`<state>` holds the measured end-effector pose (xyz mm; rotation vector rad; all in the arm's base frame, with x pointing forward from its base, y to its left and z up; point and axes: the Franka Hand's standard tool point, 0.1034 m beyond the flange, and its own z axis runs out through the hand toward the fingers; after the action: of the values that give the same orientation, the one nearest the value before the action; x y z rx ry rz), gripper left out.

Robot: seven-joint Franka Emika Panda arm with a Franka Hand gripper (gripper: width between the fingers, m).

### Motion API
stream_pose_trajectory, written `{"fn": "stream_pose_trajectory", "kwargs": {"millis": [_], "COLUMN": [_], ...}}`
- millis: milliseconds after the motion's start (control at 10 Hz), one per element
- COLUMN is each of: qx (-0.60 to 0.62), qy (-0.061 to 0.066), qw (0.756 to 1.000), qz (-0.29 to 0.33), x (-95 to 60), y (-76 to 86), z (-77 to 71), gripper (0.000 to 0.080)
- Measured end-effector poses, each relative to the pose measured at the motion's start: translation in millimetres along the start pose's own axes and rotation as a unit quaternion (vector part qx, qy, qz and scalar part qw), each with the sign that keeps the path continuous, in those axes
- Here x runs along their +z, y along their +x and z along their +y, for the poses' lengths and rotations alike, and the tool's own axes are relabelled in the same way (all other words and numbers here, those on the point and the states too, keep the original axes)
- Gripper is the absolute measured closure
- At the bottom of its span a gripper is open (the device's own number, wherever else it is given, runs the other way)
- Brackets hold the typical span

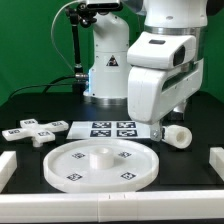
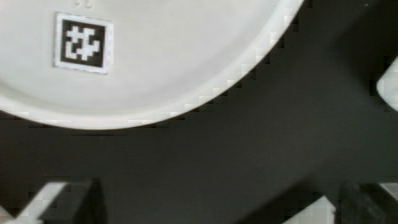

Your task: Assemble round table

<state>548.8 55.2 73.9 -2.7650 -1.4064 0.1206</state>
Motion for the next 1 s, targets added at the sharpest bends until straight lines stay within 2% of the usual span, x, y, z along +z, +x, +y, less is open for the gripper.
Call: {"fn": "stream_pose_trajectory", "kwargs": {"millis": [600, 700, 800, 1000], "qx": [-0.002, -0.059, -0.090, -0.130], "qy": [0.000, -0.014, -0.022, -0.041], "qw": [1.000, 0.998, 0.996, 0.991], "qz": [0.000, 0.009, 0.011, 0.018], "x": [1.1, 8.4, 14.2, 12.2], "y": [-1.5, -13.1, -32.8, -57.0], "z": [0.8, 10.7, 20.6, 45.5], "gripper": [0.0150, 0.0150, 0.0150, 0.0150]}}
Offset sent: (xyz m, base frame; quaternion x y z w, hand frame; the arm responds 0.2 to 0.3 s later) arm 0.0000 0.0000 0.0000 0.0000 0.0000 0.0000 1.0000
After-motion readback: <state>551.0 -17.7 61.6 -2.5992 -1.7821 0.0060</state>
